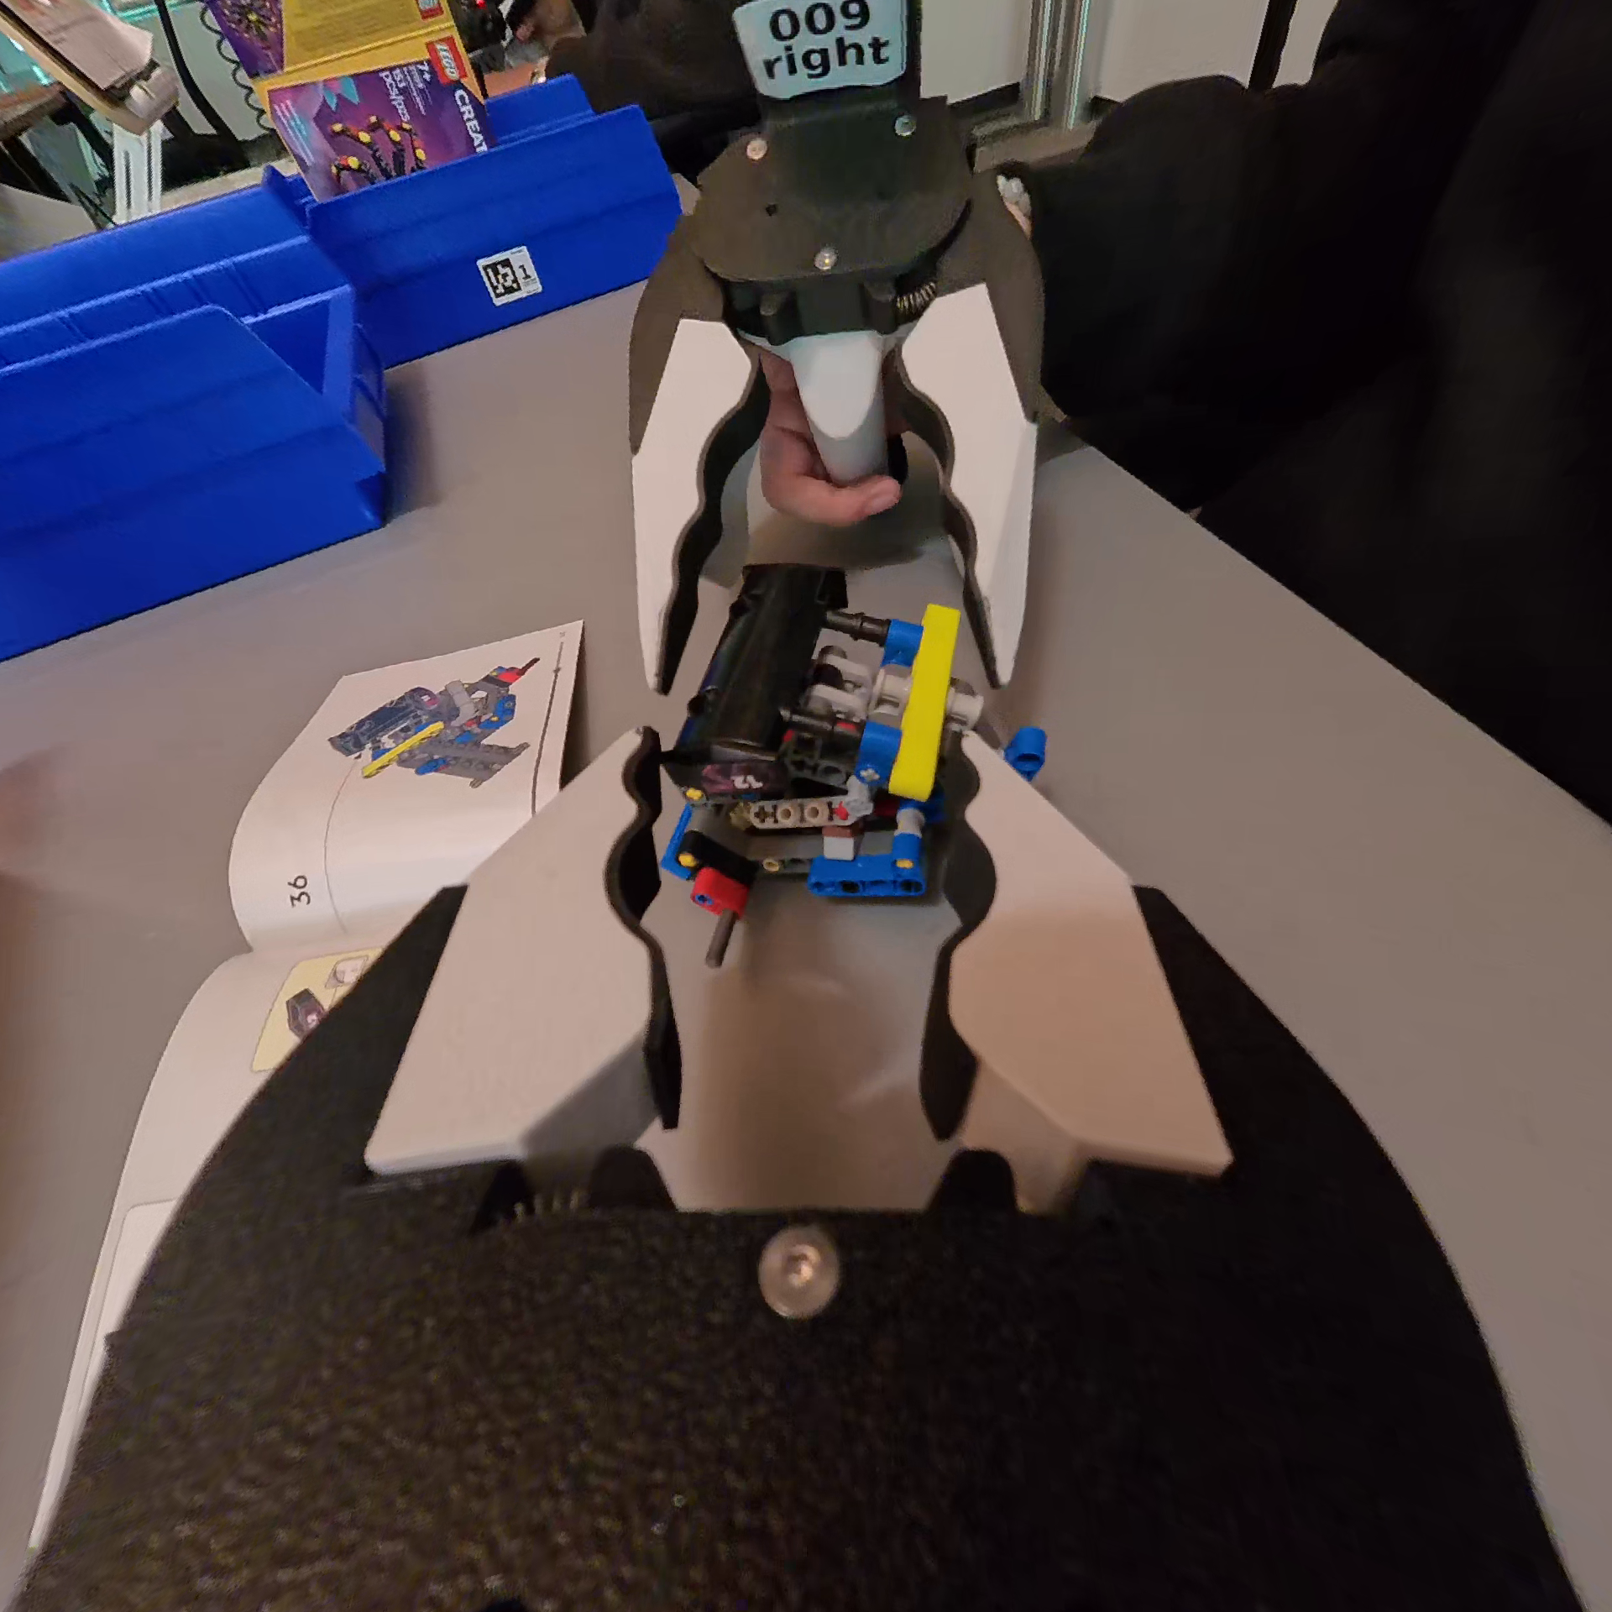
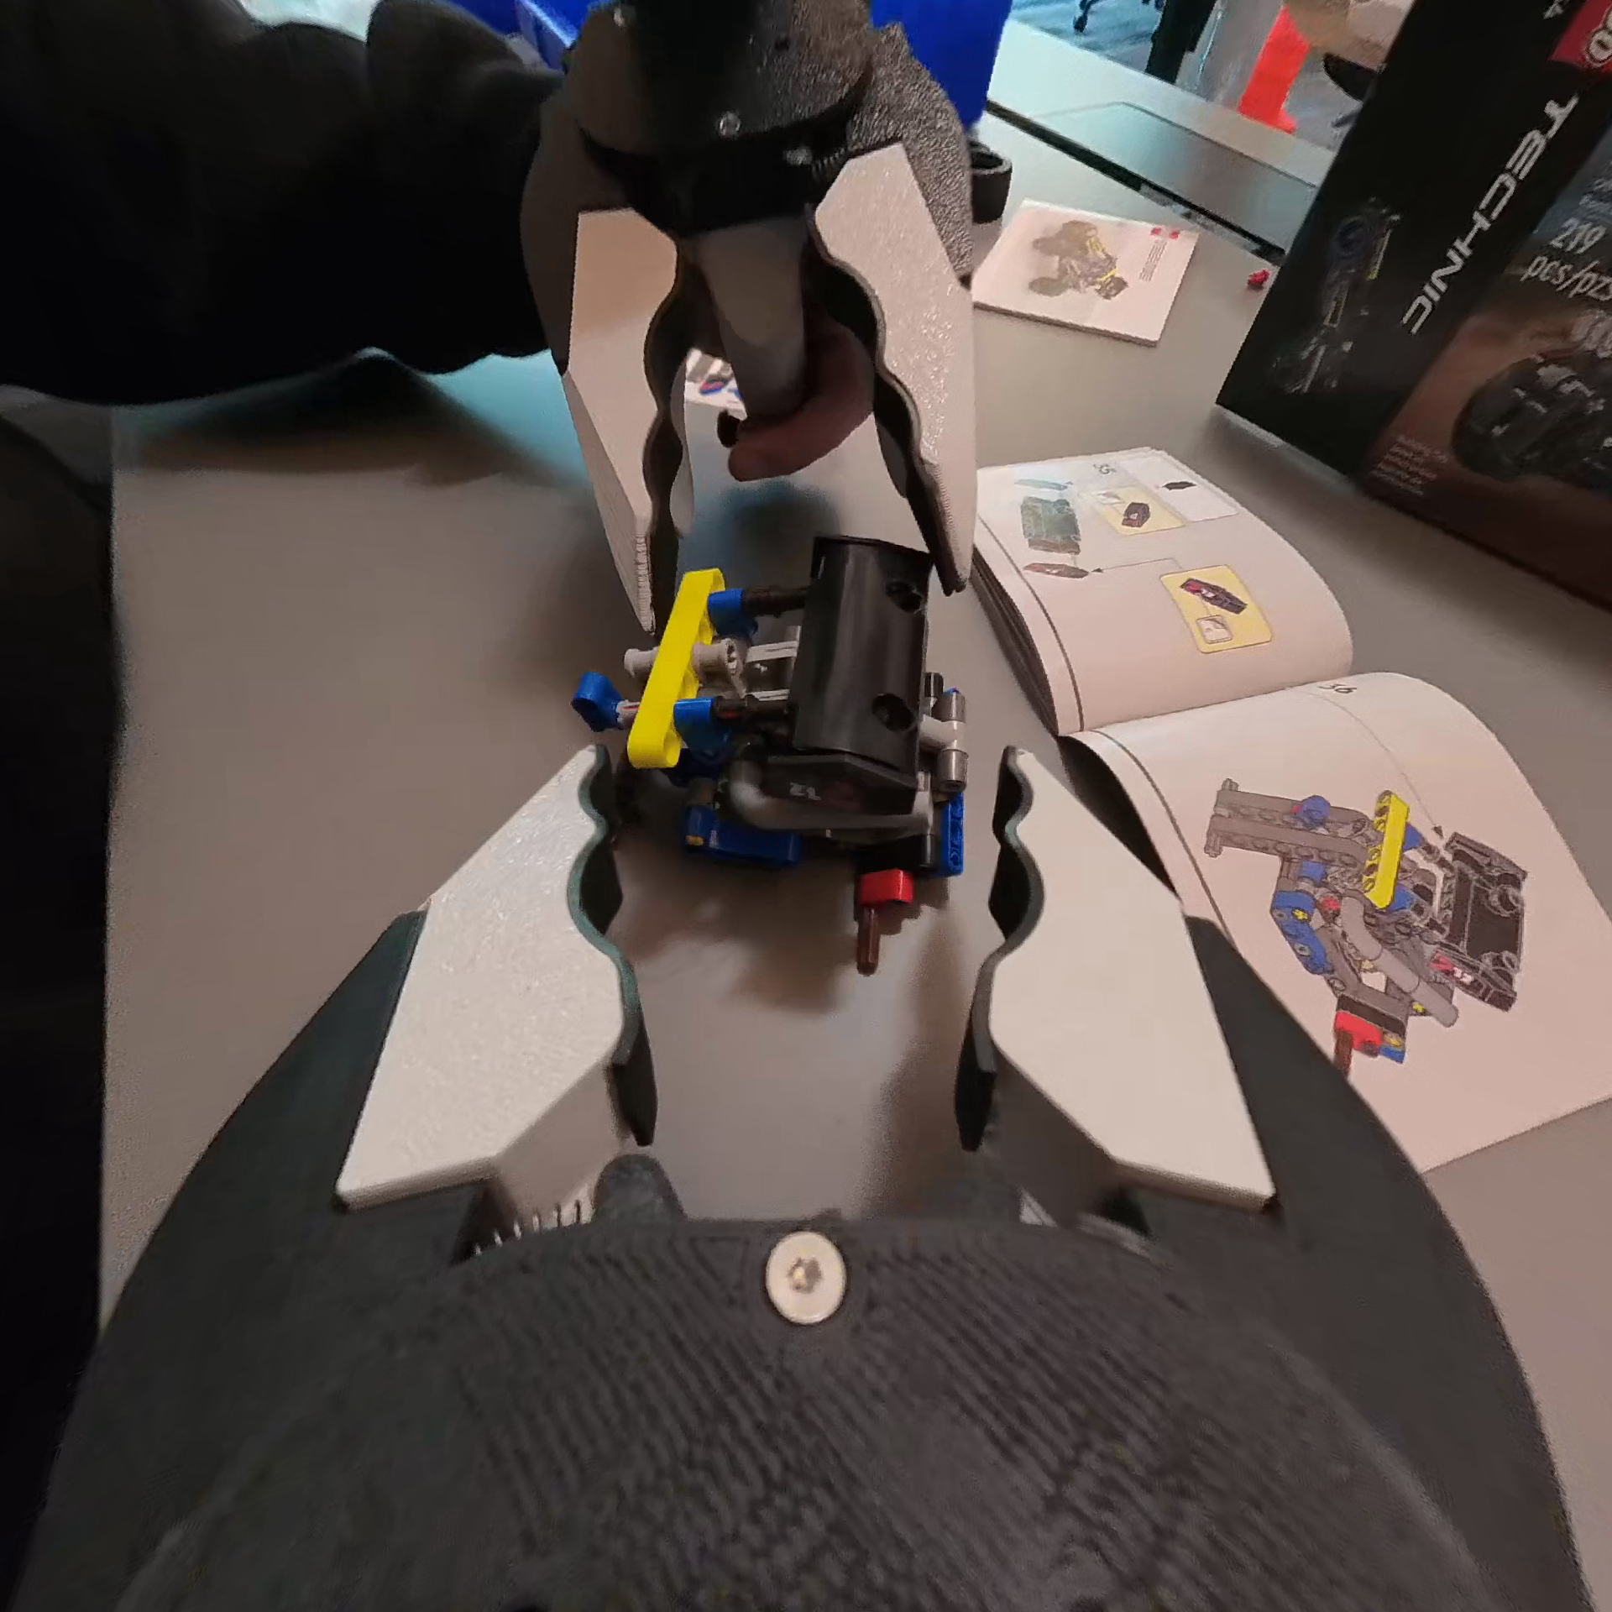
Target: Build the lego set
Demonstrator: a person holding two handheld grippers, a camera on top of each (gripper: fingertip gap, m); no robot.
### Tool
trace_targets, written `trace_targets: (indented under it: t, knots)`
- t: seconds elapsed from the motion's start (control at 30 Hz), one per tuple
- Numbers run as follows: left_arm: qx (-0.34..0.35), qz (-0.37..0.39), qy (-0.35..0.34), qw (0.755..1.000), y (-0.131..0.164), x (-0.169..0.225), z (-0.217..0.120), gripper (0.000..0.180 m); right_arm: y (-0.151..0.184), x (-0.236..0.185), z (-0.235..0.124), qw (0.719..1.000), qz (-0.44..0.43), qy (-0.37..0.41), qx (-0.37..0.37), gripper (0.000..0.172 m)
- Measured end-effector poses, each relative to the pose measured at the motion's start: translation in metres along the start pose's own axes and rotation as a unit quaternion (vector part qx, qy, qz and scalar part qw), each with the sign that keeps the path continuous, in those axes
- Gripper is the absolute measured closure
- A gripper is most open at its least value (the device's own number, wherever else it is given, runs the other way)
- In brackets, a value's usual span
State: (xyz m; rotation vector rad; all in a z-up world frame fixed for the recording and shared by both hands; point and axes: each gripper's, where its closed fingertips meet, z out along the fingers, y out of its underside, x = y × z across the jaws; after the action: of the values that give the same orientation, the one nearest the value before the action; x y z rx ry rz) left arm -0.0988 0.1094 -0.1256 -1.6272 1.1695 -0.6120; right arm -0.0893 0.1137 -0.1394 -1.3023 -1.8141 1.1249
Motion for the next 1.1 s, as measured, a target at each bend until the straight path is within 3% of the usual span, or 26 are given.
trace_targets:
  t: [0.2,0.67,1.1]
  knots:
    - [-0.002,0.007,-0.01,1.0,0.0,0.0,-0.003,0.122,-0.005,-0.004,0.0,0.998,-0.056,0.025,0.001,0.11]
    - [-0.031,-0.009,-0.059,0.998,0.014,0.026,-0.015,0.118,-0.009,-0.029,0.014,0.993,-0.081,-0.09,0.013,0.111]
    - [-0.025,-0.026,-0.088,0.995,0.014,0.025,-0.021,0.12,-0.01,-0.029,0.018,0.99,-0.098,-0.104,0.013,0.111]
